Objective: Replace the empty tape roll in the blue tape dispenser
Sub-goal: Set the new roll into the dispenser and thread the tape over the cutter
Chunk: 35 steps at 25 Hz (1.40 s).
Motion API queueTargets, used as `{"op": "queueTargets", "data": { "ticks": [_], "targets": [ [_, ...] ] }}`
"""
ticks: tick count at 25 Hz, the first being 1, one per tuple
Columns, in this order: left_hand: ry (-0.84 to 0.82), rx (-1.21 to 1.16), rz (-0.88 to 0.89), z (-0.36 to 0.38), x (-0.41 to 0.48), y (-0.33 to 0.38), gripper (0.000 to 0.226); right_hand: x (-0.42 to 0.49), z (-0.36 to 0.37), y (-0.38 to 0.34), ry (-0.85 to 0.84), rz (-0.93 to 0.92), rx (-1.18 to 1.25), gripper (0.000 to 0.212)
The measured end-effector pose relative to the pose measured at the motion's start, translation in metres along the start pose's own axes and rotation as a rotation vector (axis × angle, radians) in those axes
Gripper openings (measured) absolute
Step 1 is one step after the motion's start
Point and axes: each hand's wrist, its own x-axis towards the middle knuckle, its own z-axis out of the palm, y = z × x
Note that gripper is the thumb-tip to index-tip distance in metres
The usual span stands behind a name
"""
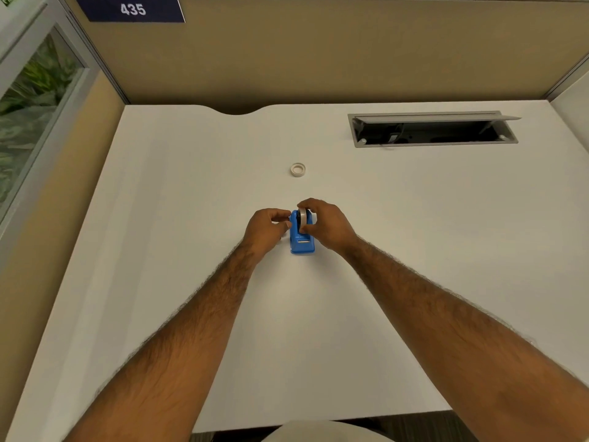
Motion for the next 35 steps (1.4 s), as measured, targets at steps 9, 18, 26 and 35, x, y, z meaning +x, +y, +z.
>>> {"op": "queueTargets", "data": {
  "ticks": [9, 18, 26, 35],
  "targets": [
    [0.026, 0.015, 0.032, 0.0, 0.0, 0.001, 0.038, -0.002, 0.004, 0.006, -0.016, 0.031, 0.019, 0.057],
    [-0.006, 0.053, 0.154, 0.006, 0.001, 0.007, 0.037, -0.008, -0.006, -0.001, 0.042, 0.011, 0.116, 0.044],
    [-0.098, 0.115, 0.158, 0.009, 0.009, 0.0, 0.048, -0.008, -0.011, -0.004, 0.1, 0.039, 0.163, 0.018],
    [-0.068, 0.14, 0.167, 0.014, 0.011, -0.004, 0.047, 0.011, -0.007, -0.016, 0.156, 0.099, 0.13, 0.008]
  ]
}}
